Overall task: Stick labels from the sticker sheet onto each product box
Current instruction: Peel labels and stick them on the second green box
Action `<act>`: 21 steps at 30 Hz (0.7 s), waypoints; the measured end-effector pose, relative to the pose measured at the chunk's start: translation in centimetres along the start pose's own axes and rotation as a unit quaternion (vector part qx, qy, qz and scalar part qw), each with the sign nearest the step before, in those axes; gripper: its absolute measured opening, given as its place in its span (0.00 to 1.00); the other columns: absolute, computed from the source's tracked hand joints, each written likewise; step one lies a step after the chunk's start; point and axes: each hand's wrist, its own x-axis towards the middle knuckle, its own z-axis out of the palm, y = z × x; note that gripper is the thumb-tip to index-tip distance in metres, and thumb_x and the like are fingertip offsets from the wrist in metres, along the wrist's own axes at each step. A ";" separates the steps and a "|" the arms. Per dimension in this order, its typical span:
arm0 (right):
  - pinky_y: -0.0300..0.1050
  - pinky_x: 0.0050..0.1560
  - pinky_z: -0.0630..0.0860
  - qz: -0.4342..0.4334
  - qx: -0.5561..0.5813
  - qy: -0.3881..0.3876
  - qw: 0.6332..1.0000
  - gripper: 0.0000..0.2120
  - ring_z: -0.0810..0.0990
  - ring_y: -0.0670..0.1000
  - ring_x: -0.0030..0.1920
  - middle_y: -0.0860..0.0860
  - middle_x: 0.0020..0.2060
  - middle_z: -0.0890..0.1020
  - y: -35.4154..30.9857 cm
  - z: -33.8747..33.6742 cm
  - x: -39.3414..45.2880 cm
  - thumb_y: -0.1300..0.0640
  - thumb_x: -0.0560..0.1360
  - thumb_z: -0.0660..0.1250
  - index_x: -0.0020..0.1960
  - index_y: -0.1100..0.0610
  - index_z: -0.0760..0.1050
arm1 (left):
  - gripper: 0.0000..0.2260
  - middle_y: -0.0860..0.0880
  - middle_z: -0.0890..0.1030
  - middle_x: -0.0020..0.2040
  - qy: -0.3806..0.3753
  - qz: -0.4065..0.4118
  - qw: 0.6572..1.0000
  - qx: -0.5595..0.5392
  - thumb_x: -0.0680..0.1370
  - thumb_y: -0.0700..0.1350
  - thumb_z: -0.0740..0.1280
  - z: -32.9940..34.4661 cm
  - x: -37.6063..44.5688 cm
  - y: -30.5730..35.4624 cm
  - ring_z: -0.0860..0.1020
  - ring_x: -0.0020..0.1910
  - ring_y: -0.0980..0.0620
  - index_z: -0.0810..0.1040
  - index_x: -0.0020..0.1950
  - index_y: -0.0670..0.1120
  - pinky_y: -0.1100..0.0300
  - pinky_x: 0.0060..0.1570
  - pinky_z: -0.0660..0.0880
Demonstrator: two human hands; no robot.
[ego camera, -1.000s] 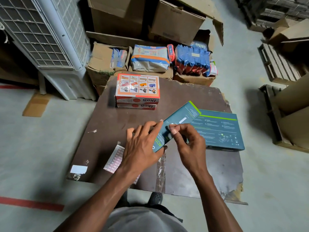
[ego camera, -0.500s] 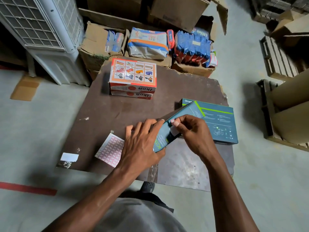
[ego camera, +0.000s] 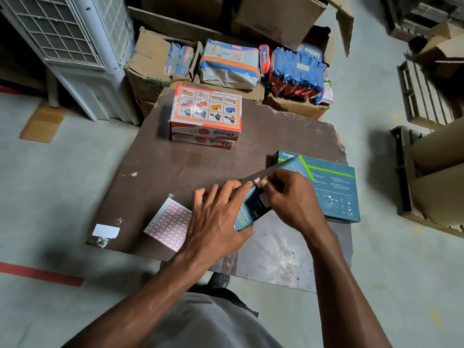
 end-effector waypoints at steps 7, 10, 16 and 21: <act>0.64 0.52 0.79 -0.012 -0.017 -0.010 1.000 0.09 0.82 0.54 0.41 0.41 0.34 0.82 -0.5 0.2 0.1 0.44 0.76 0.67 0.39 0.46 0.76 | 0.37 0.55 0.73 0.63 0.009 -0.003 1.000 -0.013 0.66 0.60 0.72 0.1 0.0 -0.2 0.76 0.57 0.51 0.69 0.74 0.55 0.51 0.58 0.67; 0.64 0.53 0.79 -0.011 -0.030 -0.006 0.999 0.09 0.82 0.53 0.40 0.41 0.32 0.80 -0.6 0.4 0.0 0.47 0.77 0.69 0.39 0.46 0.76 | 0.38 0.55 0.74 0.63 0.006 -0.006 1.000 -0.013 0.66 0.61 0.72 0.2 -0.1 -0.2 0.76 0.57 0.51 0.68 0.75 0.56 0.52 0.59 0.65; 0.64 0.51 0.79 -0.012 -0.035 0.012 0.999 0.10 0.82 0.55 0.39 0.42 0.32 0.80 -0.6 0.7 -0.2 0.48 0.77 0.69 0.39 0.46 0.75 | 0.37 0.55 0.74 0.64 0.006 -0.006 1.000 -0.020 0.66 0.61 0.72 0.3 -0.3 -0.2 0.75 0.61 0.52 0.69 0.74 0.54 0.53 0.60 0.64; 0.61 0.52 0.78 -0.017 -0.039 0.030 0.999 0.11 0.81 0.54 0.38 0.43 0.31 0.79 -0.8 0.9 -0.5 0.48 0.77 0.70 0.38 0.49 0.75 | 0.37 0.55 0.74 0.63 0.014 -0.007 0.999 -0.029 0.66 0.60 0.72 0.3 -0.4 -0.2 0.76 0.61 0.52 0.69 0.74 0.54 0.53 0.60 0.64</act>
